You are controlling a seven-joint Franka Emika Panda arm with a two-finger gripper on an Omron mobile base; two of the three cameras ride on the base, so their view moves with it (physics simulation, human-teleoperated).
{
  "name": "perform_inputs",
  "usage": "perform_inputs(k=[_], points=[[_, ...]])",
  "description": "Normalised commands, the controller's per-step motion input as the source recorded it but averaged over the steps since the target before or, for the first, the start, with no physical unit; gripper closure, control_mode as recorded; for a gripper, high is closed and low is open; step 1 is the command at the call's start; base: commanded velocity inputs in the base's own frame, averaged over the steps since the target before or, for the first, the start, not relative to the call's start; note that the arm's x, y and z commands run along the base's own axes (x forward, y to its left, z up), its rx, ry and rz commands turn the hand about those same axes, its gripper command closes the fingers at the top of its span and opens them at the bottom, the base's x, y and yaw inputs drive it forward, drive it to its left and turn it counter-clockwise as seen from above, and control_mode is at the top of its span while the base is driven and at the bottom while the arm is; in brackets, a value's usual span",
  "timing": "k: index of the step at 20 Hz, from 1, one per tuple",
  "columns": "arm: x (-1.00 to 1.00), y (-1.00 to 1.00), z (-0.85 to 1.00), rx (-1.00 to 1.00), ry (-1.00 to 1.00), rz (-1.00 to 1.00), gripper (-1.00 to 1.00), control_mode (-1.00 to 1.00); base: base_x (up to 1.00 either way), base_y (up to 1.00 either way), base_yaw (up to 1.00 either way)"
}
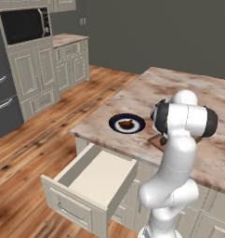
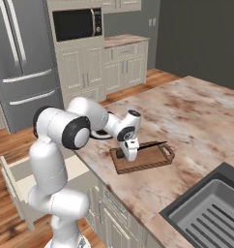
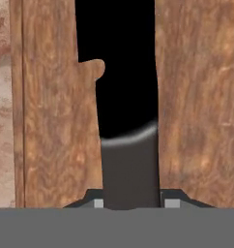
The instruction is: Pick up the knife from the drawer and place it on the cutting board. Then place the meat from the plate to the cutting board.
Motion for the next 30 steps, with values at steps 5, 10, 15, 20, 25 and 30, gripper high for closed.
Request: perform_inputs(k=[5,10,15,20,25,30], points=[[0.07,-0.01,-0.30,0.00,0.05,0.05,-1.00,-1.00,0.00,0.00,0.00],[-0.20,-0.03,0.04,0.00,0.00,0.01,-1.00,-1.00,0.00,0.00,0.00],[-0.21,0.00,0.23,0.00,0.00,0.00,-1.00,-1.00,0.00,0.00,0.00],[-0.03,0.02,0.48,0.00,0.00,0.00,-1.00,-1.00,0.00,0.00,0.00],[0.02,0.29,0.50,-0.03,0.00,0.01,-1.00,-1.00,0.00,0.00,0.00],[0.15,0.56,0.39,-0.05,0.00,0.04,-1.00,-1.00,0.00,0.00,0.00]])
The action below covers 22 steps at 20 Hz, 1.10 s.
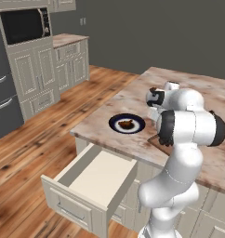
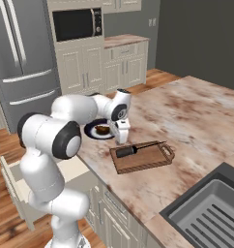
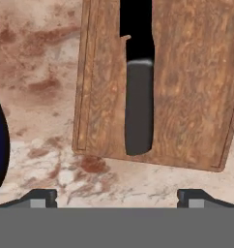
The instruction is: Pick up the knife from the drawer and place it on the cutting board. Then place the meat from the plate to the cutting board.
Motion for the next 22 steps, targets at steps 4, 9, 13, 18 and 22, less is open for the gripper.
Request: perform_inputs(k=[4,9,13,18,22], points=[[0.26,0.66,0.23,-0.04,0.00,0.02,-1.00,-1.00,0.00,0.00,0.00],[0.35,0.43,0.07,0.00,0.00,0.00,-1.00,-1.00,0.00,0.00,0.00],[0.48,0.25,0.00,0.00,0.00,0.00,-1.00,-1.00,0.00,0.00,0.00],[0.52,0.26,0.00,0.00,0.00,0.00,-1.00,-1.00,0.00,0.00,0.00],[0.44,0.23,-0.02,0.00,0.00,0.00,-1.00,-1.00,0.00,0.00,0.00]])
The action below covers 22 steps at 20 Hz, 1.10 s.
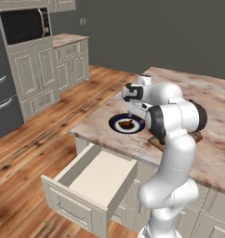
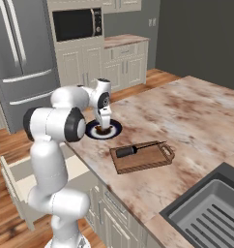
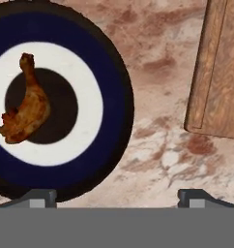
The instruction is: Pick up the knife from the drawer and place it on the cutting board. Then place the meat from the plate to the cutting board.
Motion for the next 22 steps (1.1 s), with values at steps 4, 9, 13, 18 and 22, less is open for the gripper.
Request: perform_inputs(k=[4,9,13,18,22], points=[[0.35,0.14,-0.14,0.00,0.00,0.00,-1.00,-1.00,0.00,0.00,0.00],[0.38,0.12,-0.25,-0.01,0.02,0.00,-1.00,-1.00,0.00,0.00,0.00],[0.39,0.01,-0.26,0.00,0.02,0.00,-1.00,-1.00,0.00,0.00,0.00],[0.35,0.00,-0.21,0.00,0.01,0.00,-1.00,-1.00,0.00,0.00,0.00],[0.35,0.00,-0.25,0.00,0.03,0.00,-1.00,-1.00,0.00,0.00,0.00]])
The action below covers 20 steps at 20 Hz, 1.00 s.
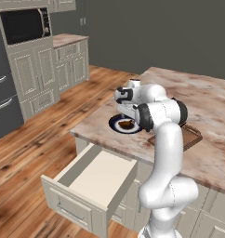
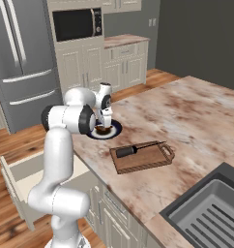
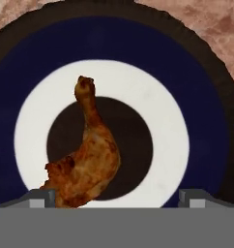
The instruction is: Pick up the knife from the drawer and place it on the cutting board. Then place the meat from the plate to the cutting board.
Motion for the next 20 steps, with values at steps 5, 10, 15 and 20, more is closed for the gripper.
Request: perform_inputs(k=[5,10,15,20], points=[[0.28,0.00,-0.24,0.00,0.02,0.00,-1.00,-1.00,0.00,0.00,0.00],[0.27,0.00,-0.24,-0.01,0.02,0.00,-1.00,-1.00,0.00,0.00,0.00],[0.09,0.00,-0.18,0.00,0.00,0.00,-1.00,-1.00,0.00,0.00,0.00],[0.00,0.00,-0.18,0.00,0.00,0.00,-1.00,-1.00,0.00,0.00,0.00]])
